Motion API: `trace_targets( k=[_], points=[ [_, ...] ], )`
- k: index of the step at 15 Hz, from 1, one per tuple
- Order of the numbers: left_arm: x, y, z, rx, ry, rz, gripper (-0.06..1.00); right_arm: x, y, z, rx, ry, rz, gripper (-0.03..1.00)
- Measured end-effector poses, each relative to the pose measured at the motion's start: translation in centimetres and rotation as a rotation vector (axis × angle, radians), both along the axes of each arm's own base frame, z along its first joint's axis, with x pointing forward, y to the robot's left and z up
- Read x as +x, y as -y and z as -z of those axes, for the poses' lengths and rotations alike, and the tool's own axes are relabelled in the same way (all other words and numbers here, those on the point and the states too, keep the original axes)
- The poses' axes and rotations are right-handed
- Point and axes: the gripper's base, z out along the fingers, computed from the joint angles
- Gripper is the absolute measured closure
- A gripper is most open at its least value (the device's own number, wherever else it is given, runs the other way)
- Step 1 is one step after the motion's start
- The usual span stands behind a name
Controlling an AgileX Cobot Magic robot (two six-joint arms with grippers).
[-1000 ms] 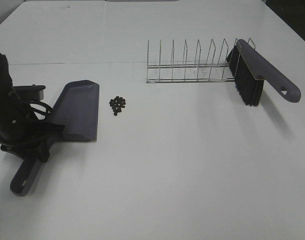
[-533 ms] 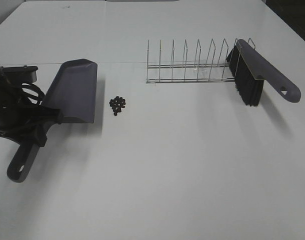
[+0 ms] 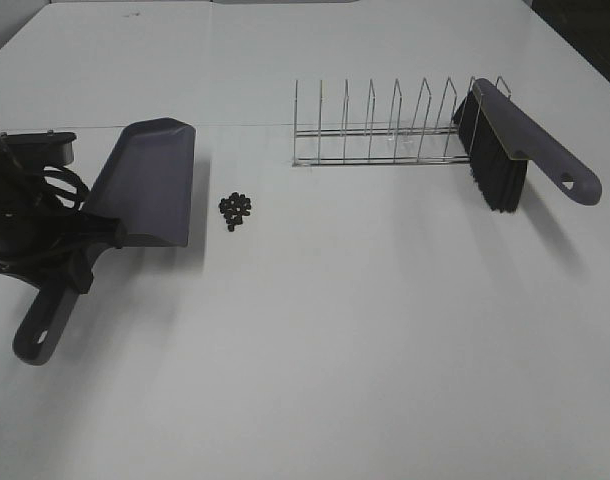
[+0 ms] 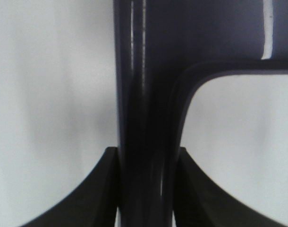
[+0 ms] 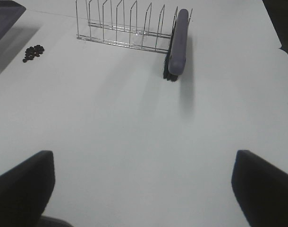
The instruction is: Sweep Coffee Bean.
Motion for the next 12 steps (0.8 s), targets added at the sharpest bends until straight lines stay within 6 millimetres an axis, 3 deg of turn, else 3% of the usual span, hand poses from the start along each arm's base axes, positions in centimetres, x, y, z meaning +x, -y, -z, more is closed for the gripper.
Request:
trace_targets(
  k=[3,6,12],
  points=[
    [0.0,0.0,0.0,0.001,0.000,0.004,0.69,0.1,-0.1,-0.1,0.012,0.006,-0.006,0.10],
    [0.0,0.0,0.0,0.001,0.000,0.004,0.69,1.5,-0.1,-0.9,0.027,-0.011,-0.006,0.10],
    [0.0,0.0,0.0,0.001,-0.001,0.004,0.69,9.1,0.1,-1.7,0.051,-0.086,0.039,0.10]
  ],
)
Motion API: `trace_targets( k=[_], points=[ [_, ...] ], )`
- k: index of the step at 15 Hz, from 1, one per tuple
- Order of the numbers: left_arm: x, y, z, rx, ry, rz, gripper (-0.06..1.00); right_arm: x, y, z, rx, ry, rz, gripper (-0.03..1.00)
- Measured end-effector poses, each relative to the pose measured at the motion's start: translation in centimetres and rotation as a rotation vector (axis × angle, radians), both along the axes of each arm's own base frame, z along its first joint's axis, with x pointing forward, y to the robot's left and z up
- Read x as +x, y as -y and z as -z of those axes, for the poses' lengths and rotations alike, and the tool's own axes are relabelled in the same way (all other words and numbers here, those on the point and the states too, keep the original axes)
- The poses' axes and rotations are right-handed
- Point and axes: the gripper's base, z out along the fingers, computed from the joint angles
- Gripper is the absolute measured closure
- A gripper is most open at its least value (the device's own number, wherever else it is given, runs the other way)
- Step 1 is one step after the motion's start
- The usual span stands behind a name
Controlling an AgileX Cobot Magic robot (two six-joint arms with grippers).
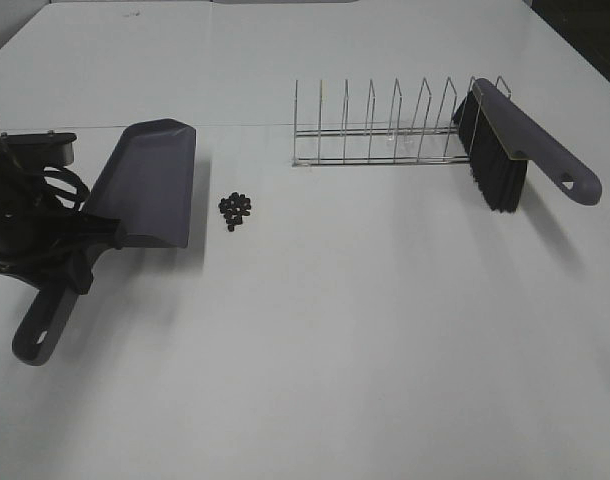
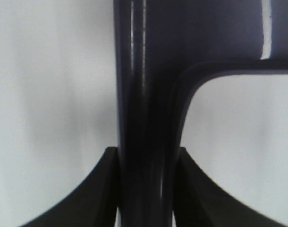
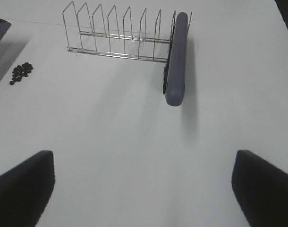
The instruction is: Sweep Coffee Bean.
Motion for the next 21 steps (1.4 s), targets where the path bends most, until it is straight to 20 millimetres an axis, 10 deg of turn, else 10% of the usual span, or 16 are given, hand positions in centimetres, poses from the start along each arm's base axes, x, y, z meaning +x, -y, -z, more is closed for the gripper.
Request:
trace_targets(
  k=[10,21],
  points=[
    [0.0,0.0,0.0,0.000,0.000,0.001,0.69,21.6,0.3,-0.7,-0.005,-0.304,0.010,0.10],
    [0.0,-0.1,0.0,0.008,0.003,0.009,0.69,36.6,0.2,3.5,-0.022,-0.553,-0.033,0.34]
  ],
)
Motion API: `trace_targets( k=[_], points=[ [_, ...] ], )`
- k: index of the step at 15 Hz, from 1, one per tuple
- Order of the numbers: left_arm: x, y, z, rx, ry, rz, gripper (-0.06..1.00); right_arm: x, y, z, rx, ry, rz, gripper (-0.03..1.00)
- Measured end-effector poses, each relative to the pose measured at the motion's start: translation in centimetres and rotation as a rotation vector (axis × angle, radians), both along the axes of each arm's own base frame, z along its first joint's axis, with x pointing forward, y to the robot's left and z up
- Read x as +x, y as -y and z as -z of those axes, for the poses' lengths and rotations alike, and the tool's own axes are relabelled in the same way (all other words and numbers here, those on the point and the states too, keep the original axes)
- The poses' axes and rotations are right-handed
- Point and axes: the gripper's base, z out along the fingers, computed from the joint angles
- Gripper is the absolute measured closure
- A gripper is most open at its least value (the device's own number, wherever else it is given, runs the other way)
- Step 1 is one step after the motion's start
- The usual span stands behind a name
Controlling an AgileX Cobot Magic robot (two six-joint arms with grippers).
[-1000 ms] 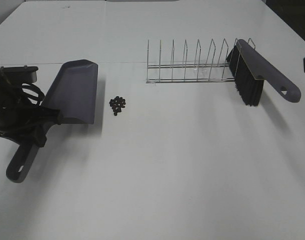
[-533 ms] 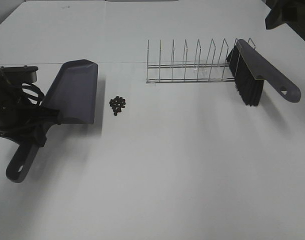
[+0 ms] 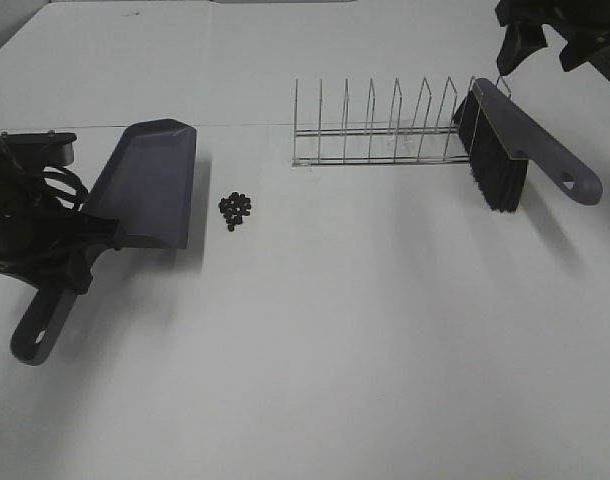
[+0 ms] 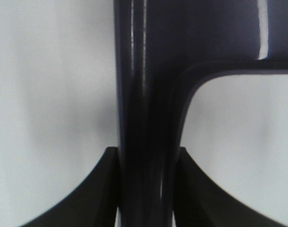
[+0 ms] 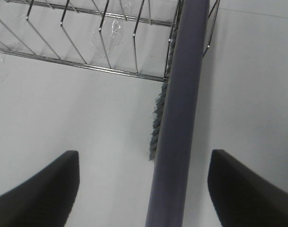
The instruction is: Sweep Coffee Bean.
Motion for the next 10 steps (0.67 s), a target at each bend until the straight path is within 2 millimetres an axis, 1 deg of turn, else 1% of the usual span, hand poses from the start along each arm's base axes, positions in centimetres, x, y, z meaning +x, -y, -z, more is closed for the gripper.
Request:
trace_targets(
  k=[2,3,4,5,6,8,10],
  points=[
    [0.0,0.0,0.0,0.000,0.000,0.001,0.69,2.0,0.1,1.2,0.002,0.001,0.033,0.35],
    [0.0,0.0,0.0,0.000,0.000,0.002,0.69,2.7,0.2,1.8,-0.002,-0.005,0.036,0.35],
    [0.0,0.0,0.0,0.000,0.000,0.002,0.69,3.7,0.3,3.4,-0.023,-0.031,0.033,0.35],
    [0.0,0.0,0.0,0.000,0.000,0.002,0.69,4.1,0.5,4.2,-0.035,-0.046,0.038,0.35],
    [0.0,0.0,0.0,0.000,0.000,0.002,0.69,4.3,0.6,4.7,-0.043,-0.053,0.044,0.35],
    [0.0,0.0,0.0,0.000,0.000,0.002,0.69,5.2,0.8,6.8,-0.077,-0.081,0.045,0.35],
    [0.0,0.0,0.0,0.000,0.000,0.002,0.69,5.6,0.9,7.9,-0.081,-0.094,0.043,0.35]
  ],
)
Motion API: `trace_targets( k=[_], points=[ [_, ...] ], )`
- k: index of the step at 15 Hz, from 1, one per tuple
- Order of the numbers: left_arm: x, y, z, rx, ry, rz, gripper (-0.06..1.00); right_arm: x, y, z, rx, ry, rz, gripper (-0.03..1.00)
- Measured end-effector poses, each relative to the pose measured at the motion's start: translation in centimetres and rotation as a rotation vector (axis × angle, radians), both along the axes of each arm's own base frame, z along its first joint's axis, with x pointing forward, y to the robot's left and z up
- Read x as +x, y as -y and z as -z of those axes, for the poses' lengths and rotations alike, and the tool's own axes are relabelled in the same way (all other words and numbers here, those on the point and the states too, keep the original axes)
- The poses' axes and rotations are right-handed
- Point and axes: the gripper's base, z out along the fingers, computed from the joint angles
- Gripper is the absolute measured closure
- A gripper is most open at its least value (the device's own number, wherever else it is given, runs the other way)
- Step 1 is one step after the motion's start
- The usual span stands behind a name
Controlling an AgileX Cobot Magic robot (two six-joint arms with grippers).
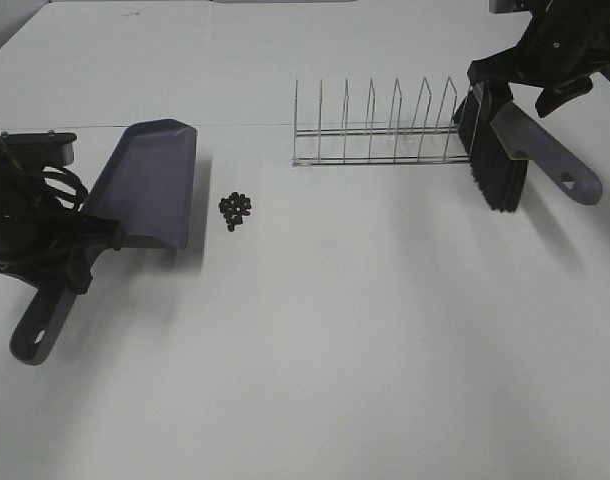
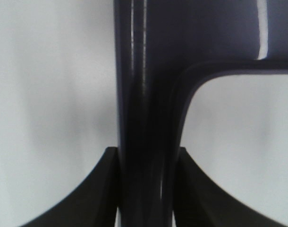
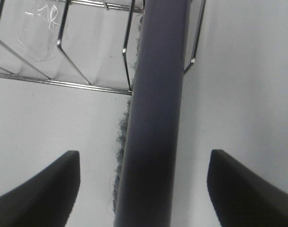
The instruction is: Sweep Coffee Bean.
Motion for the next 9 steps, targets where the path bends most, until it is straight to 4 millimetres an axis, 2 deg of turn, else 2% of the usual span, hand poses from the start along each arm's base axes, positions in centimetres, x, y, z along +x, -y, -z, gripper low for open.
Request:
trace_targets(
  k=[1,3,5,6,7,9],
  points=[
    [0.0,0.0,0.0,0.000,0.000,0.000,0.69,0.4,0.0,1.3,-0.001,-0.019,0.000,0.35],
    [0.0,0.0,0.0,0.006,0.002,0.005,0.69,0.7,0.1,2.7,-0.010,-0.037,-0.003,0.36],
    [0.0,-0.1,0.0,0.006,0.002,0.006,0.69,1.0,0.2,4.0,-0.029,-0.057,-0.007,0.50],
    [0.0,-0.1,0.0,0.006,0.002,0.006,0.69,1.0,0.2,4.1,-0.028,-0.057,-0.007,0.58],
    [0.0,-0.1,0.0,0.006,0.002,0.006,0.69,1.1,0.2,3.9,-0.027,-0.051,-0.004,0.71],
    [0.0,-0.1,0.0,0.007,0.002,0.007,0.69,1.1,0.3,3.5,-0.026,-0.052,0.002,0.71]
  ],
)
